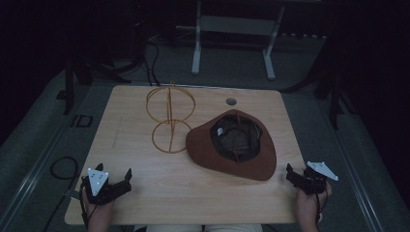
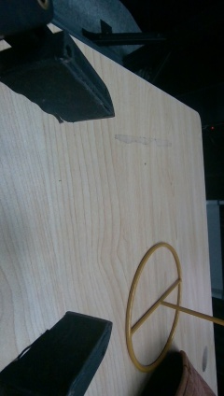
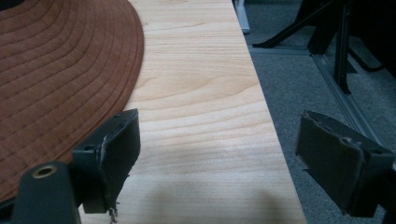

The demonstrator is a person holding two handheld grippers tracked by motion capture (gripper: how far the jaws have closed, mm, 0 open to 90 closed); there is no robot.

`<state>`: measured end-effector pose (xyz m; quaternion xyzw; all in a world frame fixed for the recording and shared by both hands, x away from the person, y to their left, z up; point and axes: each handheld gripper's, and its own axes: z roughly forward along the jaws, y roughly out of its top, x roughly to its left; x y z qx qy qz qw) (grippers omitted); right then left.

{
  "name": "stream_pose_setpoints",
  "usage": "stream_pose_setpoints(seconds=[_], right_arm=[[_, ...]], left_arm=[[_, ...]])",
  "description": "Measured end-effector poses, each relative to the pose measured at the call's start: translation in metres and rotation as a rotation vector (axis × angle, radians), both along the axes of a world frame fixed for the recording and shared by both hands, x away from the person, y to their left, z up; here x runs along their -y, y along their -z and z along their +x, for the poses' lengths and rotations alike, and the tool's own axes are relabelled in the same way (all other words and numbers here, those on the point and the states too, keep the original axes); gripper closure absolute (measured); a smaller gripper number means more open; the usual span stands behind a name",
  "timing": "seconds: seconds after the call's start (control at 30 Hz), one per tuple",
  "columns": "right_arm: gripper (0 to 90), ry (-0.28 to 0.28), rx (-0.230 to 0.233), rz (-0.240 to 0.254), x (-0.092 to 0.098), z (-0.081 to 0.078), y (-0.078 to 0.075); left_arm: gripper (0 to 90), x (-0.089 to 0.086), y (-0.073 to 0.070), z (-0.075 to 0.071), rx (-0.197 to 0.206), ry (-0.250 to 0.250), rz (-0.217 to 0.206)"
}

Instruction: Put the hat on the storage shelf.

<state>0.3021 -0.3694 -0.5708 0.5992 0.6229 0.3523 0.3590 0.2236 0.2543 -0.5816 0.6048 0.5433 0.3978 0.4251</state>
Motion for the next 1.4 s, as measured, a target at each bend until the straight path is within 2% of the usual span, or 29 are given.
stream_pose_setpoints(seconds=[0.07, 0.2, 0.27, 0.33, 0.43, 0.57, 0.63, 0.77, 0.83, 0.93, 1.03, 1.13, 1.23, 1.3, 1.37, 1.4], right_arm=[[14.0, 0.000, 0.019, 0.004, 0.001, -0.002, 0.000], [13.9, -0.001, 0.013, 0.005, -0.001, -0.003, 0.000], [13.9, -0.017, 0.003, -0.014, -0.005, -0.003, 0.000], [13.9, -0.032, 0.000, -0.009, -0.007, -0.003, 0.000], [13.9, -0.065, -0.013, 0.029, -0.010, -0.003, -0.002], [14.0, -0.105, 0.008, 0.005, -0.018, -0.007, -0.015], [14.0, -0.140, 0.028, 0.010, -0.022, -0.007, -0.024], [13.4, -0.194, 0.032, -0.006, -0.033, -0.006, -0.039], [13.3, -0.215, 0.028, -0.025, -0.041, -0.004, -0.046], [13.1, -0.241, 0.023, -0.024, -0.049, 0.003, -0.055], [12.8, -0.260, 0.012, -0.015, -0.058, 0.011, -0.062], [12.6, -0.270, 0.010, -0.017, -0.066, 0.021, -0.070], [12.6, -0.287, -0.002, -0.016, -0.072, 0.033, -0.077], [12.7, -0.295, -0.012, -0.020, -0.076, 0.042, -0.081], [10.9, -0.312, -0.034, -0.018, -0.080, 0.051, -0.084], [10.9, -0.315, -0.030, -0.012, -0.081, 0.056, -0.086]], left_arm=[[2.5, 0.000, 0.000, 0.000, -0.003, 0.000, -0.008], [2.5, 0.001, 0.001, 0.001, -0.010, 0.005, -0.011], [2.4, 0.001, 0.000, 0.001, -0.009, 0.010, -0.013], [2.5, 0.002, 0.000, 0.001, -0.007, 0.018, -0.018], [2.4, 0.006, -0.001, 0.001, -0.002, 0.054, -0.019], [2.4, 0.012, -0.003, 0.000, -0.014, 0.084, 0.005], [2.4, 0.014, -0.004, 0.001, -0.026, 0.097, 0.023], [2.5, 0.017, -0.005, 0.000, -0.034, 0.144, -0.014], [2.5, 0.020, -0.007, 0.000, -0.043, 0.159, -0.011], [2.5, 0.024, -0.008, -0.001, -0.054, 0.175, -0.002], [2.5, 0.028, -0.008, 0.000, -0.101, 0.194, 0.007], [2.5, 0.030, -0.008, 0.000, -0.125, 0.208, -0.003], [2.5, 0.032, -0.008, 0.000, -0.131, 0.214, -0.003], [2.5, 0.032, -0.009, -0.002, -0.125, 0.243, -0.008], [2.5, 0.033, -0.010, -0.002, -0.125, 0.248, 0.006], [2.5, 0.033, -0.010, -0.002, -0.130, 0.256, 0.013]])
